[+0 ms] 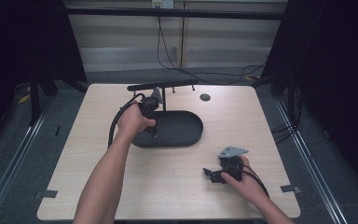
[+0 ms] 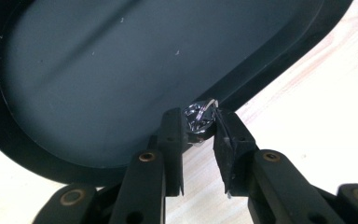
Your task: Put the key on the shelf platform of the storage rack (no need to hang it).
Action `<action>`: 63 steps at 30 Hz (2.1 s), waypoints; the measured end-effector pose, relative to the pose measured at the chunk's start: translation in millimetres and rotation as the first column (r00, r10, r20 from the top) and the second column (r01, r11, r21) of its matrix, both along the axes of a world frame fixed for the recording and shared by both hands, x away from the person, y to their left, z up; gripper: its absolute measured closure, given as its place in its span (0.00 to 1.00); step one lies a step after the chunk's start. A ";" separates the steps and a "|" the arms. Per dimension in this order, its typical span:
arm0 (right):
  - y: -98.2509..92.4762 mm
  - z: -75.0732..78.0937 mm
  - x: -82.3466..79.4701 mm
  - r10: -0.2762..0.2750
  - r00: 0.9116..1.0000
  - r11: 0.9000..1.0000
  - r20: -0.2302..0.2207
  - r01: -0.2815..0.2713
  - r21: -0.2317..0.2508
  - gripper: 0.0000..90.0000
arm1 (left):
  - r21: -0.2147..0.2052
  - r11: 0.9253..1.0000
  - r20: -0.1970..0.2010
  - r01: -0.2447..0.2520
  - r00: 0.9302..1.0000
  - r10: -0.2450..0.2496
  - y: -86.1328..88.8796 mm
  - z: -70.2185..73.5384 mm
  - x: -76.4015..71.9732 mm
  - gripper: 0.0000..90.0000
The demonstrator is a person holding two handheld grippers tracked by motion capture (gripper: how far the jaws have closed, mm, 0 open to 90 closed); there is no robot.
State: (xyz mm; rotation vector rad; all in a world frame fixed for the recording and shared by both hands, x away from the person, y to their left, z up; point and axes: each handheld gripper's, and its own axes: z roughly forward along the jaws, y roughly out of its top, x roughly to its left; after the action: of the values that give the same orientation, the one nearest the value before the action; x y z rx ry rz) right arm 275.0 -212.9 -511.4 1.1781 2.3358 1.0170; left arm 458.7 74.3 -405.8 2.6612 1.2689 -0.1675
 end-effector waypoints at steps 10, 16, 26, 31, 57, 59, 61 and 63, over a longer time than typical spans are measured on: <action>0.1 0.0 0.0 0.000 1.000 1.000 -0.001 0.000 0.000 0.17 | 0.012 1.000 0.017 0.021 1.000 -0.021 -5.1 -7.8 3.2 0.81; 0.1 0.0 0.0 0.000 1.000 1.000 -0.001 0.000 0.000 0.17 | 0.015 1.000 0.028 0.024 0.999 -0.025 -6.4 -11.6 5.4 0.81; 0.2 0.1 0.1 0.000 1.000 1.000 -0.002 0.000 -0.001 0.17 | 0.014 1.000 0.045 0.012 0.999 -0.012 -8.5 -19.4 7.0 0.81; 0.2 0.1 0.0 0.000 1.000 1.000 -0.003 0.000 0.000 0.17 | 0.009 1.000 0.055 0.006 0.998 -0.006 -8.3 -24.5 6.7 0.81; 0.3 0.1 0.0 -0.001 1.000 1.000 -0.004 0.001 0.001 0.17 | 0.027 1.000 0.117 0.014 0.993 -0.017 -10.7 -31.3 7.3 0.74; 0.3 0.1 0.0 -0.001 1.000 1.000 -0.004 0.001 0.000 0.17 | 0.022 1.000 0.114 0.015 0.993 -0.018 -9.5 -33.1 7.4 0.74; 0.3 0.1 -0.1 -0.002 1.000 1.000 -0.004 0.002 0.001 0.17 | 0.021 1.000 0.110 0.018 0.994 -0.020 -8.1 -33.7 7.8 0.73; 0.3 0.1 0.0 -0.001 1.000 1.000 -0.004 0.001 0.001 0.17 | 0.017 1.000 0.114 0.009 0.993 -0.011 -7.0 -34.1 7.8 0.71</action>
State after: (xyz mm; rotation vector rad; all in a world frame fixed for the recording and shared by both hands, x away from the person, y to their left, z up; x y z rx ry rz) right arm 274.9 -212.6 -511.3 1.1827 2.3376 1.0158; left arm 466.4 67.4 -439.9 2.6487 1.2274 -0.0066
